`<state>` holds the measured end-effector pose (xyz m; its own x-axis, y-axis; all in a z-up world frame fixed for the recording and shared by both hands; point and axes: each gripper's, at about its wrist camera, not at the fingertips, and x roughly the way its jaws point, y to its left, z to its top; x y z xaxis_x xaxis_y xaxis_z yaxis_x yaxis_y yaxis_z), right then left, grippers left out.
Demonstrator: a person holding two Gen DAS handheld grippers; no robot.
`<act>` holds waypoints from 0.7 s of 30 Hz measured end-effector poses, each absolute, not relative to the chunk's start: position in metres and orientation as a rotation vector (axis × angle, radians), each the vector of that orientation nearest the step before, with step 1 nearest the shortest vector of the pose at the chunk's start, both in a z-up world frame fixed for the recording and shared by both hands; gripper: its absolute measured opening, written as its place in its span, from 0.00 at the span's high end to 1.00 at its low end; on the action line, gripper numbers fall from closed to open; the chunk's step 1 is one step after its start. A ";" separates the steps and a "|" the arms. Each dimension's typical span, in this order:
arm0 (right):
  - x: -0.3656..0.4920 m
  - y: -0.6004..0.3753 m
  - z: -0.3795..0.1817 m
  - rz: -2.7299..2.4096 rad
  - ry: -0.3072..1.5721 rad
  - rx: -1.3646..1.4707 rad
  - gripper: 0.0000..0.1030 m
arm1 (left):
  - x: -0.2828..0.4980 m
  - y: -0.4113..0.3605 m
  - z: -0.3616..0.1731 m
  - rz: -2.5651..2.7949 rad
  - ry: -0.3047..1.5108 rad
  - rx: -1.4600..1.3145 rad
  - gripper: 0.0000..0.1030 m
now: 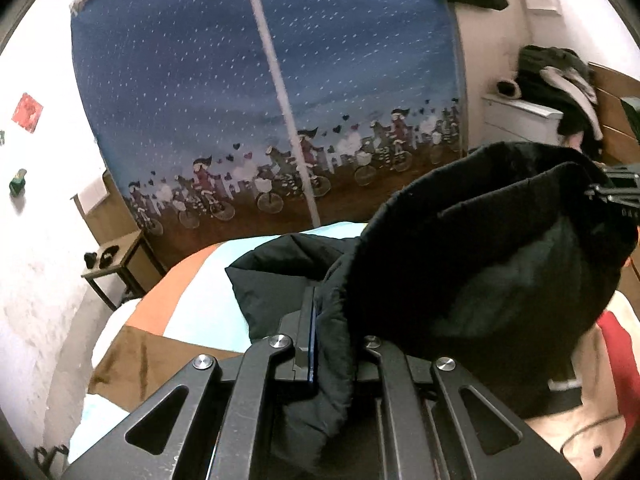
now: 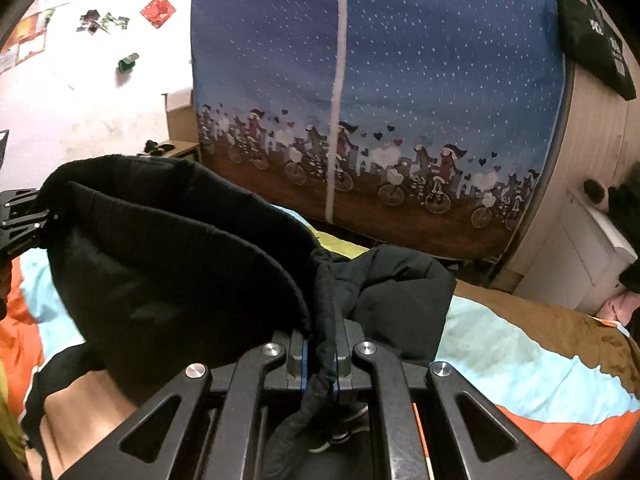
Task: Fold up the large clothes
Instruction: 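Lift the hem with both grippers and fold it over toward the collar, then lay the hem on the folded jacket and open both grippers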
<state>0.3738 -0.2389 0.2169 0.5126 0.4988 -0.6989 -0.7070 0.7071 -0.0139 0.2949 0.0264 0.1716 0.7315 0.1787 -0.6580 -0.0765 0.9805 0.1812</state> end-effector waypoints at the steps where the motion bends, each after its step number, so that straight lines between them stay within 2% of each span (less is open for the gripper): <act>1: 0.381 -0.235 0.211 0.730 0.733 -0.317 0.92 | 0.301 0.029 0.168 0.145 0.741 0.146 0.95; 14: 0.428 -0.208 0.157 0.672 0.785 -0.327 0.90 | 0.370 0.060 0.103 0.187 0.823 0.088 0.95; 18: 0.435 -0.202 0.147 0.676 0.790 -0.337 0.88 | 0.376 0.066 0.094 0.183 0.836 0.054 0.95; 21: 0.439 -0.202 0.143 0.677 0.795 -0.326 0.82 | 0.377 0.070 0.092 0.174 0.839 0.003 0.94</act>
<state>0.4386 -0.2023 0.1429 0.5068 0.4326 -0.7457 -0.6668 0.7449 -0.0210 0.3772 0.0703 0.0923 0.6549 0.1543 -0.7398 -0.1521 0.9858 0.0709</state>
